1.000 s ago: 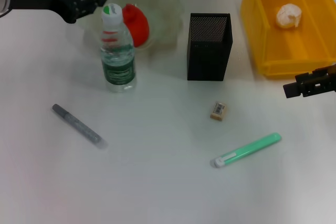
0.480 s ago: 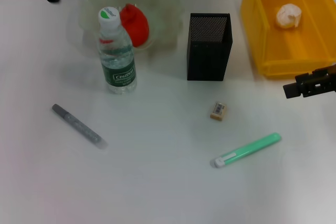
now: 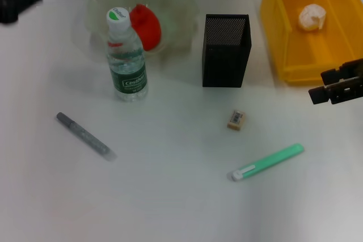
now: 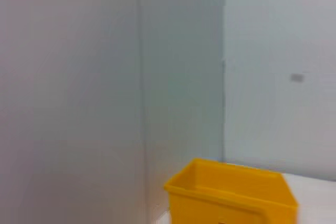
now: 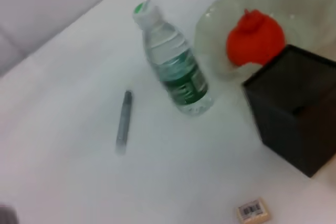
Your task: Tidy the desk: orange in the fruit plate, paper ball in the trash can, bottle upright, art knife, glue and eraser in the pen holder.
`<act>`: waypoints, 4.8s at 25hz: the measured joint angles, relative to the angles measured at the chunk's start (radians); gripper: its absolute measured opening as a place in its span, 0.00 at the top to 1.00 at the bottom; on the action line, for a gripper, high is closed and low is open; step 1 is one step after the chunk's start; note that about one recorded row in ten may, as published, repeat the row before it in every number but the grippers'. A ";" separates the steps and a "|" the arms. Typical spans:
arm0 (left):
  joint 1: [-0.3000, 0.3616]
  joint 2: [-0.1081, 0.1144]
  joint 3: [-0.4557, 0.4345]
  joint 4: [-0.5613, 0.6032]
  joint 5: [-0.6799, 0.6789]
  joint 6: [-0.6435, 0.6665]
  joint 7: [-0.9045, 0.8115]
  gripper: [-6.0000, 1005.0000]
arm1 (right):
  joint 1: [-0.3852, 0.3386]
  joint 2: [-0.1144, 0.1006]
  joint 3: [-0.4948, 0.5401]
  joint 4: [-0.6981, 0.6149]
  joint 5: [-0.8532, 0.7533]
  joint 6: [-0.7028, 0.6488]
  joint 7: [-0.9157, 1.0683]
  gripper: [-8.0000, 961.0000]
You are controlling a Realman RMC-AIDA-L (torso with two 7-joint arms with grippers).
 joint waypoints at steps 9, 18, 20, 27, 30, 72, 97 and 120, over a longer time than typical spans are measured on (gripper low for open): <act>0.110 -0.027 0.055 -0.122 -0.067 0.191 0.136 0.73 | 0.041 0.025 -0.346 -0.252 -0.026 -0.045 -0.031 0.21; 0.163 -0.024 0.090 -0.311 -0.045 0.276 0.321 0.37 | 0.167 0.067 -0.779 -0.173 -0.181 0.042 0.000 0.21; 0.166 -0.024 0.097 -0.321 -0.040 0.276 0.336 0.30 | 0.171 0.068 -0.865 -0.151 -0.206 0.096 0.015 0.21; 0.168 -0.025 0.114 -0.372 -0.030 0.269 0.400 0.17 | 0.188 0.072 -1.051 -0.068 -0.227 0.203 0.071 0.21; 0.167 -0.025 0.115 -0.375 -0.030 0.265 0.402 0.17 | 0.196 0.074 -1.104 -0.024 -0.227 0.243 0.076 0.21; 0.169 -0.025 0.106 -0.421 -0.029 0.233 0.391 0.17 | 0.177 0.071 -1.045 -0.034 -0.246 0.383 0.088 0.82; 0.148 -0.024 0.104 -0.449 -0.037 0.219 0.398 0.18 | 0.063 0.067 -0.596 0.063 0.197 0.917 -0.219 0.81; 0.149 -0.024 0.091 -0.450 -0.031 0.213 0.394 0.18 | 0.089 0.067 -0.586 0.226 0.267 0.969 -0.309 0.80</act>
